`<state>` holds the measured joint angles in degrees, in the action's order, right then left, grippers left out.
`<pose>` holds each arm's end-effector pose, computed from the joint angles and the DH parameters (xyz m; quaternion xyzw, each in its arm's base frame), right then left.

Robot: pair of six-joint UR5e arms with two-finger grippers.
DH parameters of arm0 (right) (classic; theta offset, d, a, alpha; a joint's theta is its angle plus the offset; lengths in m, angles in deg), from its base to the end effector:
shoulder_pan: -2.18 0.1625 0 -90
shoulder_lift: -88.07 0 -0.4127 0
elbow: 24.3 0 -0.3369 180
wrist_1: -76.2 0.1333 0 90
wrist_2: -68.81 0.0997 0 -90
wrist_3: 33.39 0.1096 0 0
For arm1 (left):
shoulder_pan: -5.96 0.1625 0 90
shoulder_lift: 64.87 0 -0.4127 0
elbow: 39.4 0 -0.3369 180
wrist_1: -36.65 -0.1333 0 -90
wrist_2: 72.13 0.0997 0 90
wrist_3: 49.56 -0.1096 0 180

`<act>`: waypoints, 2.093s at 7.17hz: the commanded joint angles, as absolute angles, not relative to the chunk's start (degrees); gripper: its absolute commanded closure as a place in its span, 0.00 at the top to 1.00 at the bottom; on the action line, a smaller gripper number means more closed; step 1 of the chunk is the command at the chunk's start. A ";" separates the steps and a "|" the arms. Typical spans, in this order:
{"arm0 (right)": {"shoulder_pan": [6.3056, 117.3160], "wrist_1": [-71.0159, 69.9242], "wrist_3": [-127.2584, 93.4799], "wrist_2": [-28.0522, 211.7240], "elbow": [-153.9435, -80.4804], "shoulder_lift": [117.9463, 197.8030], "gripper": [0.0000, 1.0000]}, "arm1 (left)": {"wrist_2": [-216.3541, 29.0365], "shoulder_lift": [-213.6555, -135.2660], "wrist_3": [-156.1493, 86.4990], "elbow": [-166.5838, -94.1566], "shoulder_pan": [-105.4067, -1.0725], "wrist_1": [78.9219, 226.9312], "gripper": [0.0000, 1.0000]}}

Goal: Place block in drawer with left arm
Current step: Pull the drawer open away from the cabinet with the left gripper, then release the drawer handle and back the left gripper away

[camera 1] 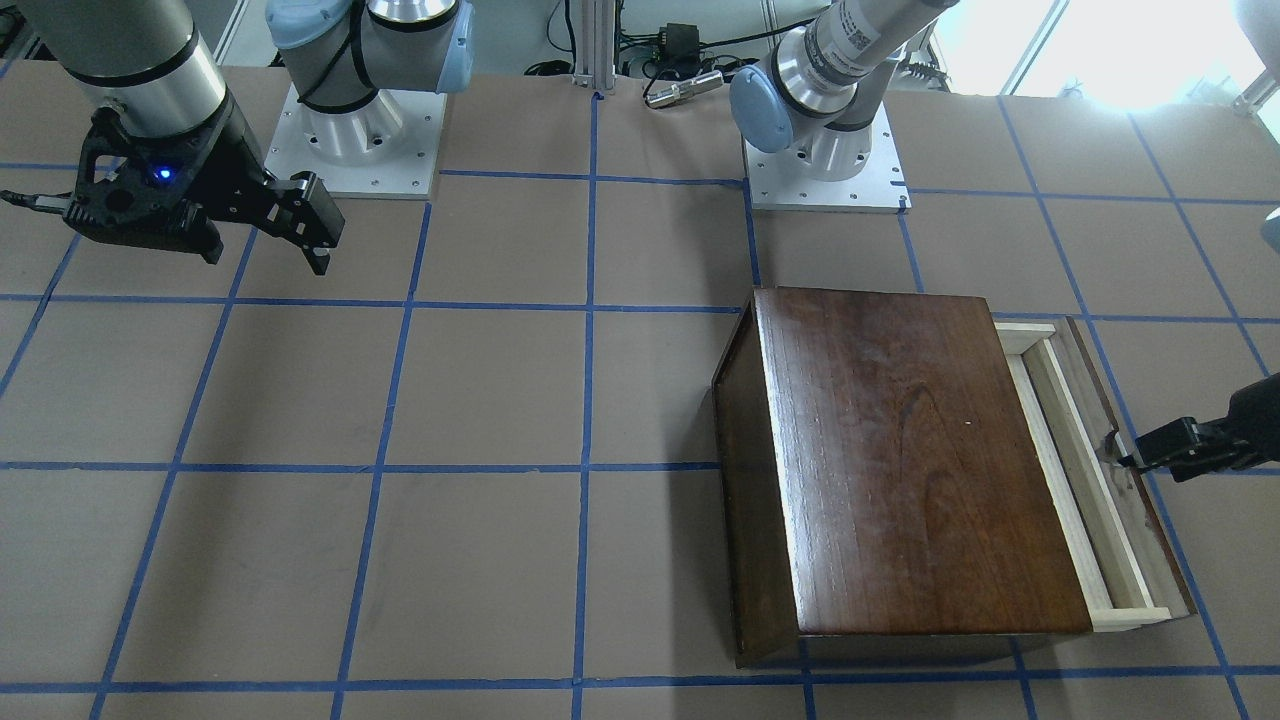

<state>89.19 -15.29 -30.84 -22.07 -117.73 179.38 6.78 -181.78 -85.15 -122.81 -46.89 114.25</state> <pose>0.1092 -0.4320 0.4520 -0.0483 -0.9988 -0.0055 0.0077 0.2312 -0.5608 0.2933 0.0202 -0.9928 0.0018 0.1184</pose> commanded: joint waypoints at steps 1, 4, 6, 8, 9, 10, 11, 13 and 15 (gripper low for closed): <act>89.19 -15.29 -30.84 -22.07 -117.73 179.39 1.00 | 6.80 -181.67 -85.24 -122.81 -46.87 114.25 0.82; 89.19 -15.29 -30.84 -22.07 -117.73 179.39 1.00 | 6.98 -181.15 -85.33 -122.81 -46.95 113.99 0.82; 89.19 -15.29 -30.84 -22.07 -117.73 179.39 1.00 | 6.98 -181.23 -85.42 -122.81 -46.87 113.82 0.82; 89.19 -15.29 -30.84 -22.07 -117.73 179.39 1.00 | 6.98 -181.32 -85.59 -122.72 -46.87 113.73 0.83; 89.19 -15.29 -30.84 -22.07 -117.73 179.39 1.00 | 6.98 -181.41 -85.59 -122.55 -46.87 113.73 0.83; 89.19 -15.29 -30.84 -22.07 -117.73 179.39 1.00 | 6.98 -181.50 -85.59 -122.02 -46.87 113.81 0.83; 89.19 -15.29 -30.84 -22.07 -117.73 179.39 1.00 | 6.98 -181.58 -85.59 -122.02 -46.87 113.82 0.83; 89.19 -15.29 -30.84 -22.07 -117.73 179.39 1.00 | 7.15 -181.32 -85.42 -121.93 -46.87 113.82 1.00; 89.19 -15.29 -30.84 -22.07 -117.73 179.39 1.00 | 10.63 -182.28 -86.11 -118.36 -44.42 113.90 1.00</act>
<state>89.19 -15.29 -30.84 -22.06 -117.73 179.38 8.06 -181.47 -85.63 -120.78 -45.98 113.84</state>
